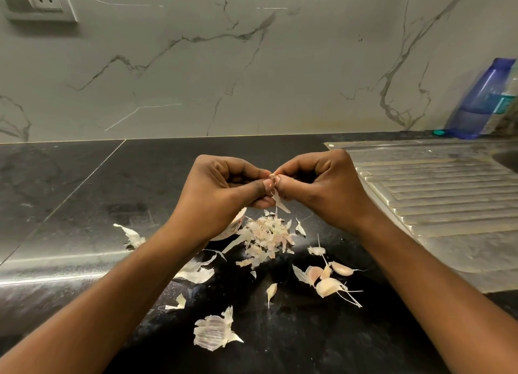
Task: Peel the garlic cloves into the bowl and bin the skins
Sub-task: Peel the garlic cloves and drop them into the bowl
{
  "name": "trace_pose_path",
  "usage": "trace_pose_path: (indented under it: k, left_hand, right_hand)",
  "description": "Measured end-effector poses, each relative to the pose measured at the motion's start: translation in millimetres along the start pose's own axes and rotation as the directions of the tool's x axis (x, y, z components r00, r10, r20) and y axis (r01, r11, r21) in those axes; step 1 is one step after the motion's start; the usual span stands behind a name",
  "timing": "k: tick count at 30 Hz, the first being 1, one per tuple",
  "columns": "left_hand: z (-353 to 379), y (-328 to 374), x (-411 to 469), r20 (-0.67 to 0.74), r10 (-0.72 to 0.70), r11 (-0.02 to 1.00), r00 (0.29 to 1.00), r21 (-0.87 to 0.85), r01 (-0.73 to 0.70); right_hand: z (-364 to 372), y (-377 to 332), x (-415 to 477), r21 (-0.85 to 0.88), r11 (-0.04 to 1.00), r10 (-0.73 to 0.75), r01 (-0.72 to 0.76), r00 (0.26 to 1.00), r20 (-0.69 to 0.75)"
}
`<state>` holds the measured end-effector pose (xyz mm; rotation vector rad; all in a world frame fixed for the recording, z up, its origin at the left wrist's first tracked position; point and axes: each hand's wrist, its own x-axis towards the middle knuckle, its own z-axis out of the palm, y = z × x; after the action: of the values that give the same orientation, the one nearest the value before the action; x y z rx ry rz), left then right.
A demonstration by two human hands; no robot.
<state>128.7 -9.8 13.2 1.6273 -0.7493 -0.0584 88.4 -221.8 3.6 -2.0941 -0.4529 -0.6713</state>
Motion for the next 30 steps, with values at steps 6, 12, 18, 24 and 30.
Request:
trace_pose_path:
  k: [6,12,18,24,30]
  left_hand:
    - [-1,6,0,0.041,-0.100,0.982,0.994,-0.157,0.105]
    - [-2,9,0,0.077,-0.109,0.981,0.991,-0.155,0.119]
    - [-5,6,2,0.023,-0.141,0.962,0.990,-0.234,0.143]
    - [-7,6,3,0.035,-0.161,0.948,0.986,-0.274,0.164]
    - [-7,2,3,-0.001,-0.085,0.987,0.996,-0.137,0.084]
  right_hand:
    - [-1,-1,1,0.067,0.997,0.036,-0.033,0.998,-0.044]
    - [-2,-2,1,0.105,0.993,0.052,-0.049,0.998,-0.026]
    - [-5,-2,2,0.139,0.989,0.056,-0.054,0.998,-0.009]
    - [-9,-2,3,0.141,0.987,0.077,-0.073,0.997,-0.025]
    - [-11,1,3,0.190,0.972,0.128,-0.140,0.989,0.079]
